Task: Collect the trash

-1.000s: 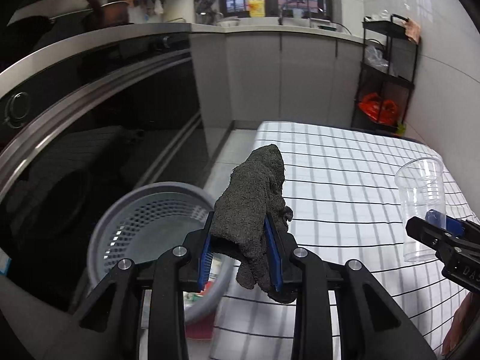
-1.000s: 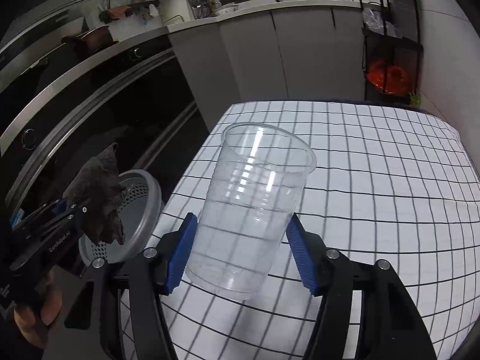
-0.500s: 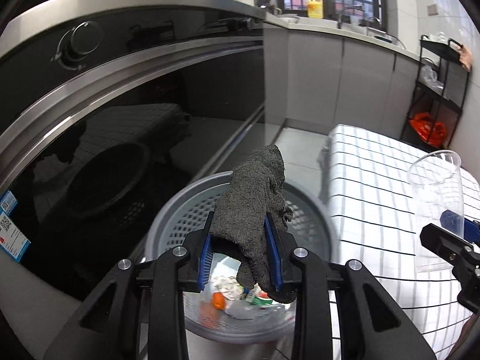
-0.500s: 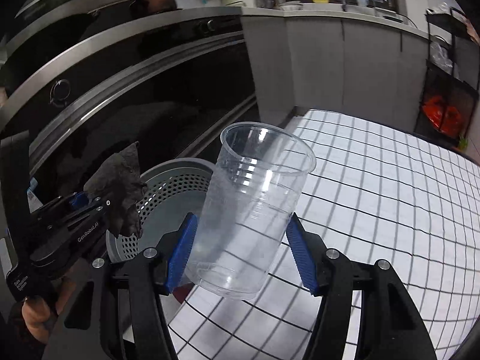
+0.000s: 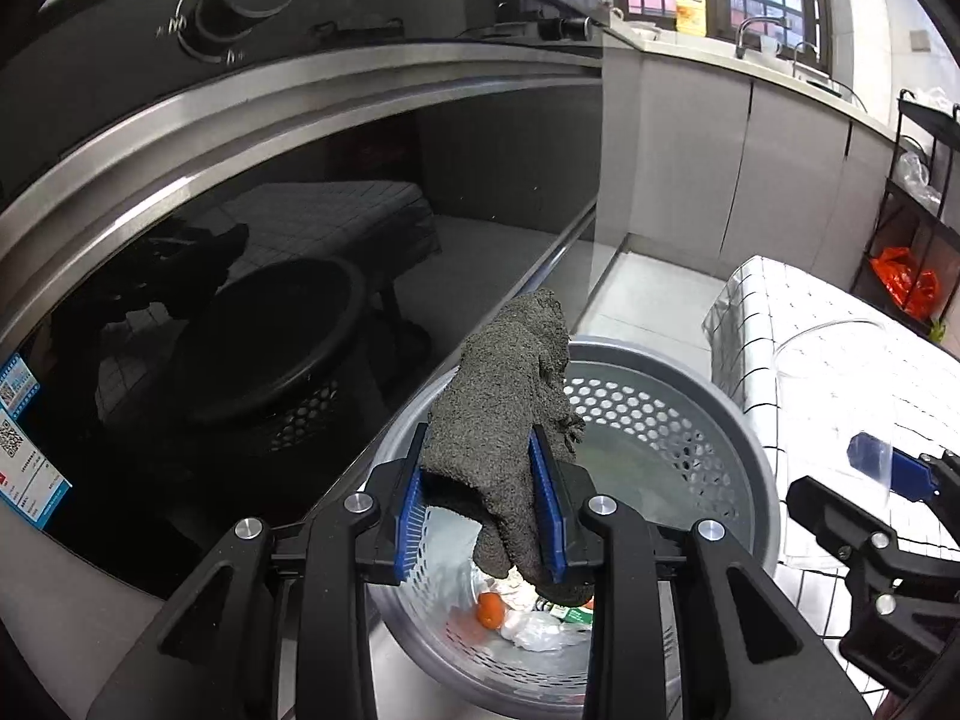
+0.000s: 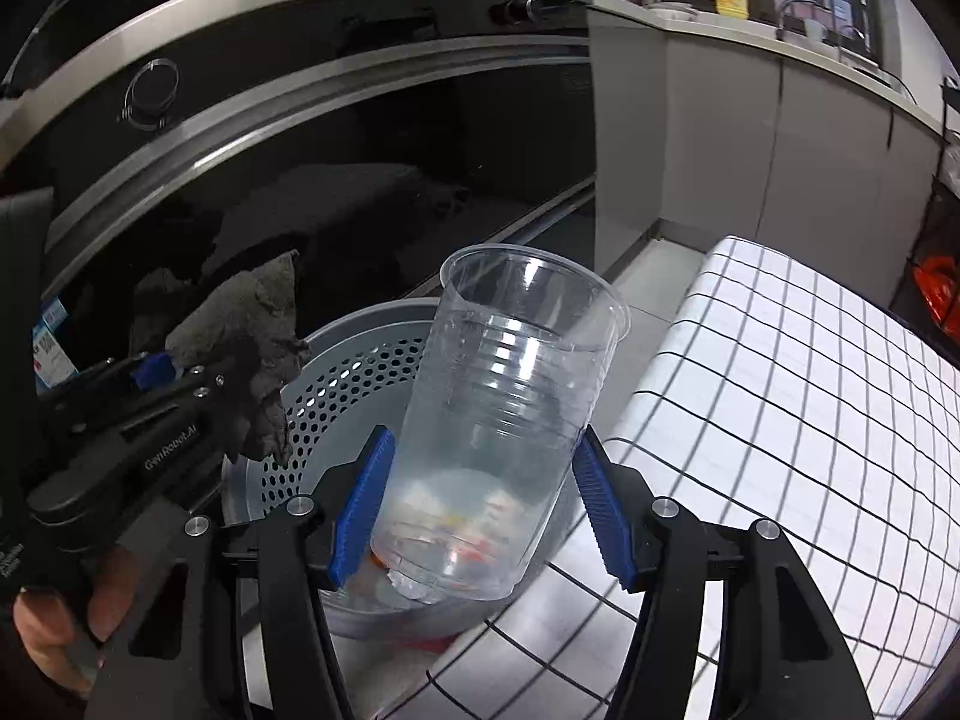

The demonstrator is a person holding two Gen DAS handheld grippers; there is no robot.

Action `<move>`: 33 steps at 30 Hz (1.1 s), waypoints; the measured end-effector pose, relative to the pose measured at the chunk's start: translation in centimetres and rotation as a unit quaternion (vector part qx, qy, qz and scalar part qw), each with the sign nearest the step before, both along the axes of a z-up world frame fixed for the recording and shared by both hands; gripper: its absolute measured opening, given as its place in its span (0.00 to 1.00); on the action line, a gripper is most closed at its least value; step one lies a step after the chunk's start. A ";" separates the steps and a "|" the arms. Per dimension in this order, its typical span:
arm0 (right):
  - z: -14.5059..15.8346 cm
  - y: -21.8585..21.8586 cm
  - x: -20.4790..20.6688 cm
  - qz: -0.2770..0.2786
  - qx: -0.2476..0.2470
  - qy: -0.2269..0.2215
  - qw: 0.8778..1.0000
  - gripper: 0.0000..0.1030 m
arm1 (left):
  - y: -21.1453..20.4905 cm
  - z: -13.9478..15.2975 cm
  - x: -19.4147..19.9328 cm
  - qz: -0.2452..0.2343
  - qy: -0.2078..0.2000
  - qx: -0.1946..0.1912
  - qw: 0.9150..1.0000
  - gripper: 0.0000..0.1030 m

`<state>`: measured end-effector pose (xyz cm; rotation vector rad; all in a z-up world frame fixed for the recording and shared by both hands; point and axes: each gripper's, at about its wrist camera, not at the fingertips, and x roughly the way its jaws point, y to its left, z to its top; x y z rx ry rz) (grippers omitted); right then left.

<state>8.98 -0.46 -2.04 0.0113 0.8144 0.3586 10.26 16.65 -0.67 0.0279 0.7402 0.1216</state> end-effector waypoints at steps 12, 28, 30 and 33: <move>-1.0 1.6 0.9 0.031 0.007 0.007 0.999 0.62 | 0.9 -0.2 0.2 0.005 0.006 -0.016 1.000 0.37; -1.2 0.8 -0.2 0.011 0.018 -0.002 1.000 0.79 | 0.5 0.5 -0.4 0.007 -0.015 -0.014 1.000 0.70; -1.2 0.7 -0.4 0.004 0.020 -0.005 1.000 0.79 | 0.5 0.5 -0.6 0.007 -0.018 -0.013 1.000 0.71; -1.2 0.4 -0.6 -0.004 0.024 -0.008 1.000 0.79 | 0.4 0.7 -0.9 0.010 -0.025 -0.011 1.000 0.79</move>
